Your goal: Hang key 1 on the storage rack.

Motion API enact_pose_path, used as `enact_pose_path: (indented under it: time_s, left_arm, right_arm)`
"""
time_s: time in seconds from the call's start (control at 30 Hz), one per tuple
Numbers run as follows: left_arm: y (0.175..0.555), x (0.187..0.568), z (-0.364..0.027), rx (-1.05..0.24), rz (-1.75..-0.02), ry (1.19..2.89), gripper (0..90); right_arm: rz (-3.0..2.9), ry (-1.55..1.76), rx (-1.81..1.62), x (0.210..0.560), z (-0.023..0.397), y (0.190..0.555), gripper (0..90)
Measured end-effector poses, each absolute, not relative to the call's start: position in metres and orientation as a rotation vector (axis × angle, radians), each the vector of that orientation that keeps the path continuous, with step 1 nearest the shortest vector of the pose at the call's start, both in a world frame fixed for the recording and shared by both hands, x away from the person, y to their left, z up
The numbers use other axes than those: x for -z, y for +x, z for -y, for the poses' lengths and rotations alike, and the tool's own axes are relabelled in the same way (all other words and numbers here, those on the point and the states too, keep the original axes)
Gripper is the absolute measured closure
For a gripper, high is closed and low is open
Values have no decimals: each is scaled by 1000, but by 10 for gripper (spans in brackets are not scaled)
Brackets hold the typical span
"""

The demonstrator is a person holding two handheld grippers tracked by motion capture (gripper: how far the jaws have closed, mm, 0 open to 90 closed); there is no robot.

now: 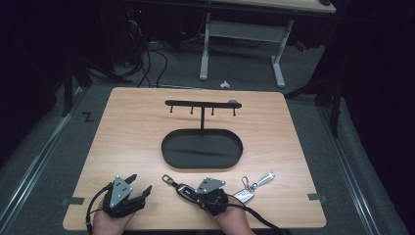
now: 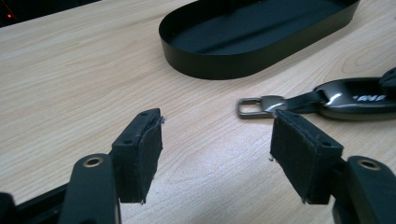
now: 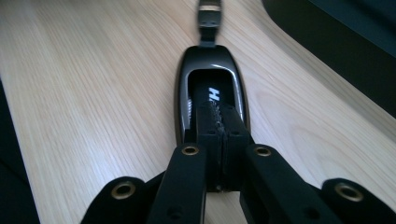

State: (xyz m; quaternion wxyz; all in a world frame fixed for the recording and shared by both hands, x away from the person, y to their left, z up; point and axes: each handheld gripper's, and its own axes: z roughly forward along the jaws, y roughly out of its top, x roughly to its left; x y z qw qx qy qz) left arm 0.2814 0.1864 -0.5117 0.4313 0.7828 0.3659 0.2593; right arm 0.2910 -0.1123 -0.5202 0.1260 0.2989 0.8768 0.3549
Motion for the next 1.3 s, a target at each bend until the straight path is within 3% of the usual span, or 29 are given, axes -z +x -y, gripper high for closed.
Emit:
enact_pose_path:
  time_s: [0.6, 0.67, 0.9, 0.93, 0.97, 1.13, 1.3]
  left_arm:
    - [282, 514, -181, -636, -903, 1969, 347]
    - [282, 514, -180, -636, -902, 1969, 346]
    - [283, 515, -181, -633, -902, 1969, 347]
    - [283, 515, -181, -633, -902, 1969, 347]
    - [282, 515, -181, -632, -902, 1972, 347]
    - [281, 514, -183, -634, -904, 1964, 347]
    - [280, 514, -184, -641, -900, 1961, 350]
  right_arm:
    - [-2415, 1109, -1061, 523, 207, 267, 891]
    - [-2410, 1127, -1082, 522, 209, 266, 865]
    - [-2368, 1126, -1171, 513, 205, 268, 483]
    - [-2368, 1126, -1171, 513, 205, 268, 483]
    - [-2382, 1118, -1133, 518, 199, 270, 392]
    - [-2426, 1097, -1071, 525, 190, 272, 365]
    - [-2414, 1115, -1033, 526, 190, 275, 468]
